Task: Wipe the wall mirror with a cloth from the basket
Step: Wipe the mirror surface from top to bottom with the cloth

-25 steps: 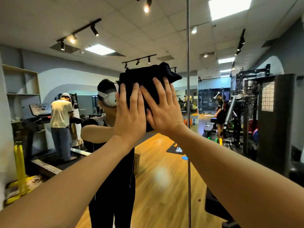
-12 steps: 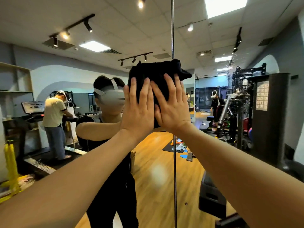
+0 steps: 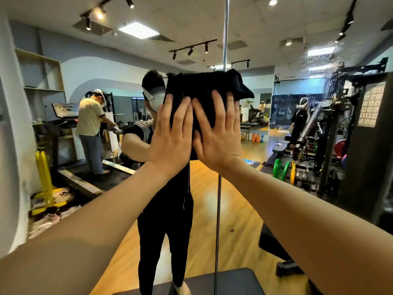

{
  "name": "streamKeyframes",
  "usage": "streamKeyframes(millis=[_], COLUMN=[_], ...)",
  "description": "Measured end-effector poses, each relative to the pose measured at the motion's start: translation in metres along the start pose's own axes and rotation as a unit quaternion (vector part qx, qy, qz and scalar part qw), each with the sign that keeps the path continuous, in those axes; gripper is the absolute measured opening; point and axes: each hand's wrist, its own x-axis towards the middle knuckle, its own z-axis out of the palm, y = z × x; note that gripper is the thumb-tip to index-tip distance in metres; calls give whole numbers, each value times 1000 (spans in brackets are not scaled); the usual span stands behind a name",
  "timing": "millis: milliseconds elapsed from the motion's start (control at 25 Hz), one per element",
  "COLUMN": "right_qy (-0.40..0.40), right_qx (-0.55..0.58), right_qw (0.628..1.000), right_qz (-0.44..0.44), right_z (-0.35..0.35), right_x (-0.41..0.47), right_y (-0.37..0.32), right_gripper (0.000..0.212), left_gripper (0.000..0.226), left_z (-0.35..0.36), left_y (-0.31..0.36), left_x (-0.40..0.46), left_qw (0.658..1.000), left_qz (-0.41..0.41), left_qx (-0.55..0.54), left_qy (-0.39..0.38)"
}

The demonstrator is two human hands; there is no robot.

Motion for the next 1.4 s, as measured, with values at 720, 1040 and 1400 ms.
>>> streamKeyframes(millis=[720,1040,1400], right_qy=[-19,-18,-19], right_qx=[8,36,49], right_qw=[998,998,997], right_qz=[64,52,54], right_z=[13,29,44], right_x=[-20,9,48], right_y=[-86,-219,-350], right_gripper=[68,68,70], left_gripper=[55,54,57], left_z=[-34,-91,-143], left_y=[-56,-175,-296], left_x=[-48,-99,-137], left_qw=[998,992,990], left_qz=[43,42,50], left_qx=[33,106,103], left_qy=[-34,-57,-87])
